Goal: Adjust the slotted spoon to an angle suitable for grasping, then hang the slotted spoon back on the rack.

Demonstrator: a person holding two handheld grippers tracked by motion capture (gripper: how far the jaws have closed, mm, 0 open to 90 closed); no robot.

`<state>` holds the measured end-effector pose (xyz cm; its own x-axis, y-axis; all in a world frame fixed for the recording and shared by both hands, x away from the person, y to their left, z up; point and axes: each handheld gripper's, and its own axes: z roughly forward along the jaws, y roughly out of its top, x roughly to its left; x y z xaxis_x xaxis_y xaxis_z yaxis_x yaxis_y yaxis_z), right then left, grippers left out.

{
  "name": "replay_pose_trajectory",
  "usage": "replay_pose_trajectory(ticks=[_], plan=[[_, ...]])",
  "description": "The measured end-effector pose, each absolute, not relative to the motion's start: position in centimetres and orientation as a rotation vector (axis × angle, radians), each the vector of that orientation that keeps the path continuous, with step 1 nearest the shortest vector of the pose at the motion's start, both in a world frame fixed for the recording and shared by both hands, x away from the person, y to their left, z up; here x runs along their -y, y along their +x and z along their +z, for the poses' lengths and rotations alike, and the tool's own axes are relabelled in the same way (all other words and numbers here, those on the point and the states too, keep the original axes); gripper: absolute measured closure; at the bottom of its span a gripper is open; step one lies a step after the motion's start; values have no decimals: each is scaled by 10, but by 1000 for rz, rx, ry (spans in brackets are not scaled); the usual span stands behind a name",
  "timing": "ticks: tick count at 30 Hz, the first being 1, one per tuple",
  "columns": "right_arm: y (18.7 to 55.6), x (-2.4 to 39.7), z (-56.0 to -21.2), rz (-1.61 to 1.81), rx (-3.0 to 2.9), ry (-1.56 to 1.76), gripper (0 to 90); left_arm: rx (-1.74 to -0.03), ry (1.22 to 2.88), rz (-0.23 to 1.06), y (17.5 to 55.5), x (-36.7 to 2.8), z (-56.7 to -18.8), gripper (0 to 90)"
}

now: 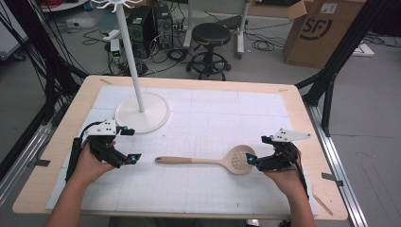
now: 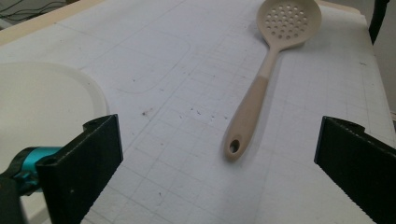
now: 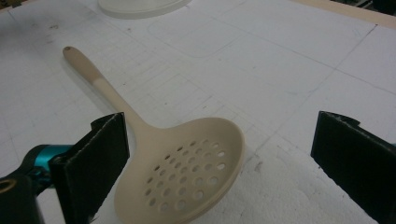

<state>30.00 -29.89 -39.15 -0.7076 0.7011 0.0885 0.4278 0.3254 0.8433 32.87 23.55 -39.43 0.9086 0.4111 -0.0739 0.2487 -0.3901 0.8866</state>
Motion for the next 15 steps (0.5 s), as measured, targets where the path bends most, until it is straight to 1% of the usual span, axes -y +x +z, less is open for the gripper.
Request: replay_pose_trajectory(ticks=[15], plan=[[300, 286, -383, 1315, -2320, 974, 30, -490, 1967, 215, 328, -247, -392, 16]])
